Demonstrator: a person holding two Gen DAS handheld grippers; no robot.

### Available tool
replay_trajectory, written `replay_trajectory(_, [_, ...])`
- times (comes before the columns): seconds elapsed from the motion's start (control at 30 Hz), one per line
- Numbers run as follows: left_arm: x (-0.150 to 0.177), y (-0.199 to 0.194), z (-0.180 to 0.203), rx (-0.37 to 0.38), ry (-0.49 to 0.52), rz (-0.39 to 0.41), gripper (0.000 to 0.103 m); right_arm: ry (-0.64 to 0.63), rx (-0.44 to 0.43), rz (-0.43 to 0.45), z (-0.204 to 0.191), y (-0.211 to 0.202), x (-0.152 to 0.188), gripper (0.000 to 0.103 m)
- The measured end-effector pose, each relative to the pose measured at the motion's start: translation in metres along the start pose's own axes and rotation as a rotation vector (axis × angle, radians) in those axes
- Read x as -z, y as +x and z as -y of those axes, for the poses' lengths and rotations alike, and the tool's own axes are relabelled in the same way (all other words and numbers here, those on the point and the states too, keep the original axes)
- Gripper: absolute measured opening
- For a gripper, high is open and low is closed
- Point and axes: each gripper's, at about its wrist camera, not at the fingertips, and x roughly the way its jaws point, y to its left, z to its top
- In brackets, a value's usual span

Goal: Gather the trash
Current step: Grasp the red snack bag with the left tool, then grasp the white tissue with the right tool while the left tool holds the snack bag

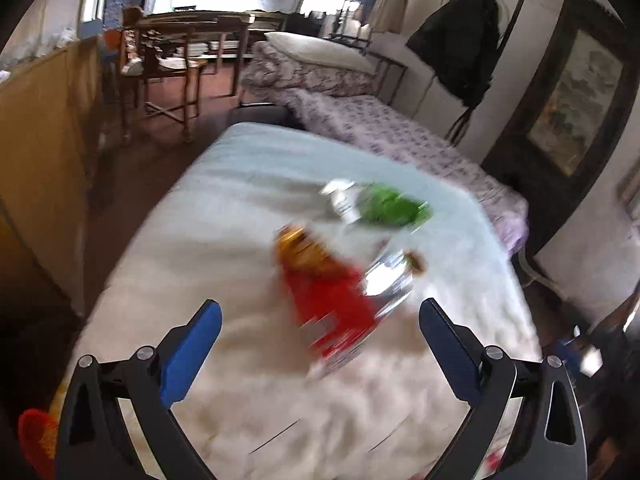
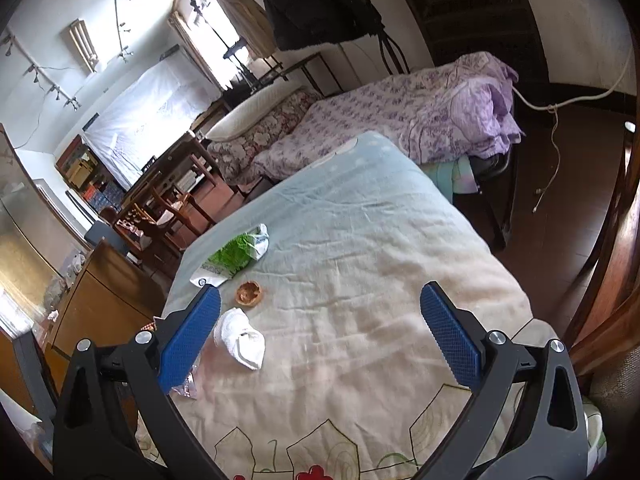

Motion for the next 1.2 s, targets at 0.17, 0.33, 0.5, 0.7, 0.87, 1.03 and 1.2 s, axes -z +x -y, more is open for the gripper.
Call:
replay_trajectory(0.17, [-0.02, 0.036, 0.015, 0.007, 0.004, -0.034, 0.097, 0.015, 0.006, -0.015, 0.003, 0.006, 0.001, 0.096])
replay_trajectory(0.33, [-0.007, 0.075, -0.014, -0.008, -0.123, -0.24, 0.097, 0.01, 0.002, -0.031, 0.0, 0.011, 0.001, 0.096])
replay_trajectory(0.5, [-0.001, 0.066, -0.016, -0.085, -0.077, -0.215, 0.097, -0.027, -0.004, -0.042, -0.006, 0.012, 0.003, 0.096])
replay_trajectory(0.7, [0.001, 0.061, -0.014, -0.131, -0.05, -0.188, 0.097, -0.009, -0.026, -0.071, -0.003, 0.014, 0.004, 0.096])
replay_trajectory(0.87, [-0.001, 0.049, -0.008, -0.11, -0.011, -0.128, 0.061, -0.024, -0.044, -0.101, -0.007, 0.019, 0.006, 0.096])
replay_trajectory(1.03, [0.001, 0.05, -0.001, -0.062, 0.024, -0.141, 0.04, -0.038, -0.049, -0.116, -0.009, 0.022, 0.008, 0.096])
replay_trajectory(1.2, [0.0, 0.029, -0.002, -0.028, 0.028, -0.074, 0.036, -0.05, -0.051, -0.134, -0.013, 0.025, 0.01, 0.096])
